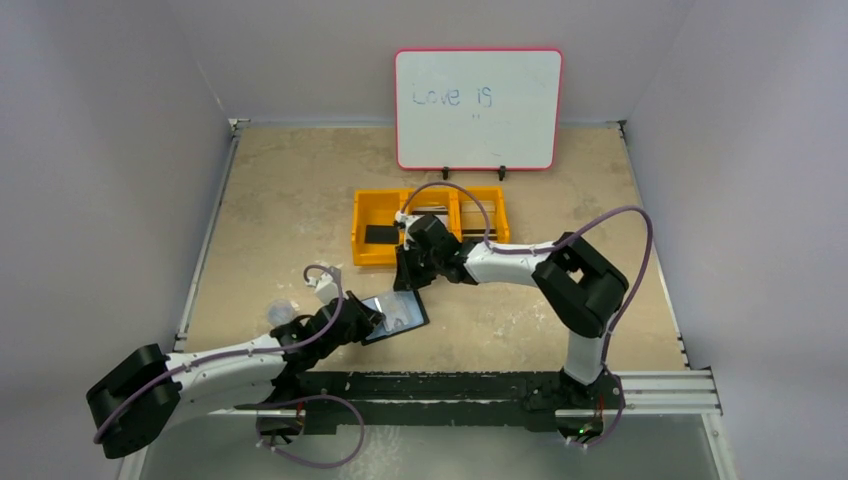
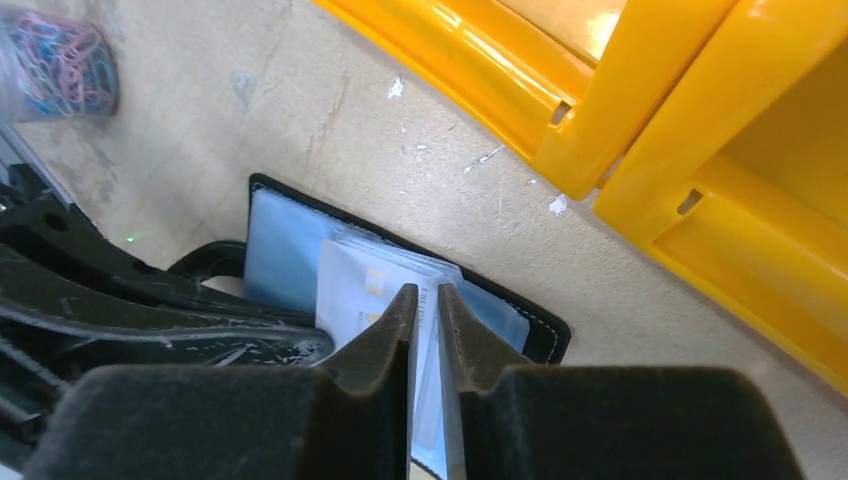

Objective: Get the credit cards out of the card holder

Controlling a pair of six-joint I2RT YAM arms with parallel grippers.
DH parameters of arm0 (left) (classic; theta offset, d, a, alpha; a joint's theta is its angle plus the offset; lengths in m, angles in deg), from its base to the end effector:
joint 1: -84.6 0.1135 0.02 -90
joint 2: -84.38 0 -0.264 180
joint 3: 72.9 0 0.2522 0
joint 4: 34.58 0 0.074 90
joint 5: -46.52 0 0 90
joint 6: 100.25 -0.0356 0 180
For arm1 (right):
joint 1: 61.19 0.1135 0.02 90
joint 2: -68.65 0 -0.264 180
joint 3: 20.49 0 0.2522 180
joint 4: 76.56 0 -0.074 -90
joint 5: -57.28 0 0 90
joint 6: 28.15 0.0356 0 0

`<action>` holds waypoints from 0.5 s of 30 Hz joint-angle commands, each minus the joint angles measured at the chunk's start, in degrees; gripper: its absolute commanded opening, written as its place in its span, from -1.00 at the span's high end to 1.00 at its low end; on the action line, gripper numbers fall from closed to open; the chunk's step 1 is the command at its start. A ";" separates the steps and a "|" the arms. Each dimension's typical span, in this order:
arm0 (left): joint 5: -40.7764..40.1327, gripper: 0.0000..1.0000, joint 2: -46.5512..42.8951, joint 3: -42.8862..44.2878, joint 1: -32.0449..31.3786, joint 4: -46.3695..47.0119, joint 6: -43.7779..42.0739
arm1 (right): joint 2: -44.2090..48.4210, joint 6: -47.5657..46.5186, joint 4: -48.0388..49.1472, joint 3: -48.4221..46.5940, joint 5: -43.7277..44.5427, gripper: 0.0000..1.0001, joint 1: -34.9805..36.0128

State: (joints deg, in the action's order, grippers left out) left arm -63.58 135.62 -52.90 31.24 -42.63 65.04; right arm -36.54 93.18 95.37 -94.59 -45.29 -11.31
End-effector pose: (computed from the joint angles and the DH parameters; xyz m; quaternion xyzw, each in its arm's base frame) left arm 0.1014 -0.1159 0.1205 -0.2426 0.8593 -0.3117 0.3248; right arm 0.2450 0.3028 0.1694 -0.1911 0.8784 0.3528 0.2596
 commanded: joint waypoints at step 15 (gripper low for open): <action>-2.68 1.00 0.60 -0.58 0.37 -8.98 -3.31 | 3.79 -1.41 2.82 5.52 0.48 0.82 1.01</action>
State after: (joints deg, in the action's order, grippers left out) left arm -63.58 135.34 -52.68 31.24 -43.37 64.95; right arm -35.42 91.67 99.00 -89.41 -46.12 -11.00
